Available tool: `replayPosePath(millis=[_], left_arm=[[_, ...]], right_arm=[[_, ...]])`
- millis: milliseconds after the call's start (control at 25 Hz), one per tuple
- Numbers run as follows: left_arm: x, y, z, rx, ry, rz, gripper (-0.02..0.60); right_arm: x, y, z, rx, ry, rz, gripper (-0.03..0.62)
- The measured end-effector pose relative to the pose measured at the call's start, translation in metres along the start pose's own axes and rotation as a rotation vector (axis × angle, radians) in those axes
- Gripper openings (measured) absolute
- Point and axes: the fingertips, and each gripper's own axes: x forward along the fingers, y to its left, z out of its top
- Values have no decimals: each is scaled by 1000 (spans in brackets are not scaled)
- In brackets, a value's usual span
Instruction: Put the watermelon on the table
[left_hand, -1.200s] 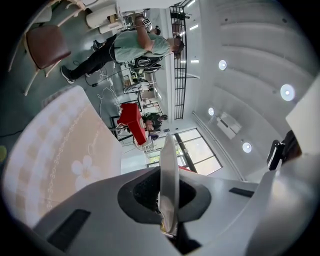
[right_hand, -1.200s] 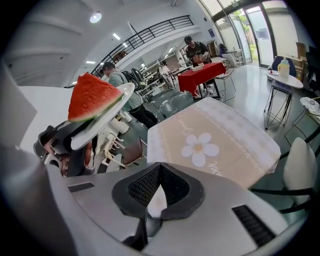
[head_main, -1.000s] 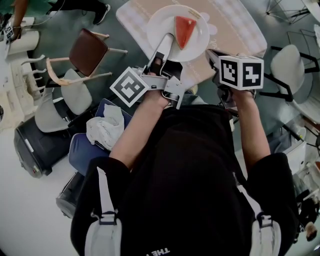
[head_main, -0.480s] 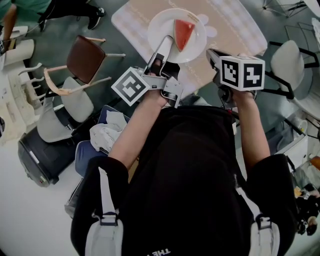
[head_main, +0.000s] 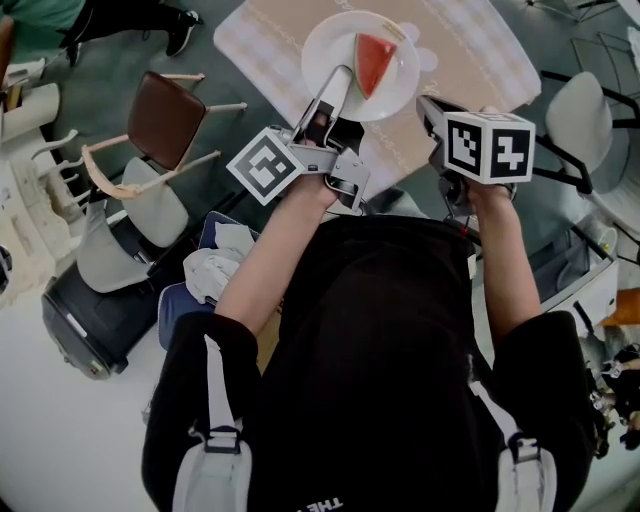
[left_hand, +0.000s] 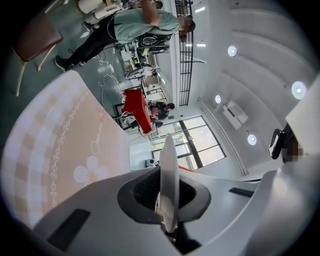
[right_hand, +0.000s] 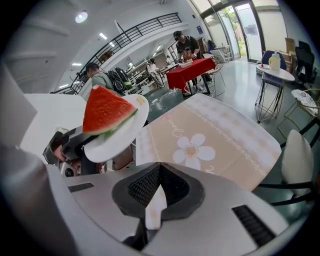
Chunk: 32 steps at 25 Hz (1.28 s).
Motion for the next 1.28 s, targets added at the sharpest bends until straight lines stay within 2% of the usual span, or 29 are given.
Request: replayPosePath(millis=[320, 600, 720, 1000, 1280], left_arm=[[11, 32, -4, -13, 43, 33, 15], [13, 55, -9, 10, 79, 40, 15], [17, 69, -9, 28, 98, 54, 15], [14, 74, -18, 23, 131, 31, 15], [25, 107, -18, 20, 156, 46, 15]], right_arm=[[15, -6, -11, 46, 17, -16, 12], [27, -13, -32, 78, 40, -19, 12], [33, -21, -27, 84, 34, -41, 12], [34, -22, -29, 100, 19, -53, 11], [50, -36, -30, 133, 27, -57, 11]])
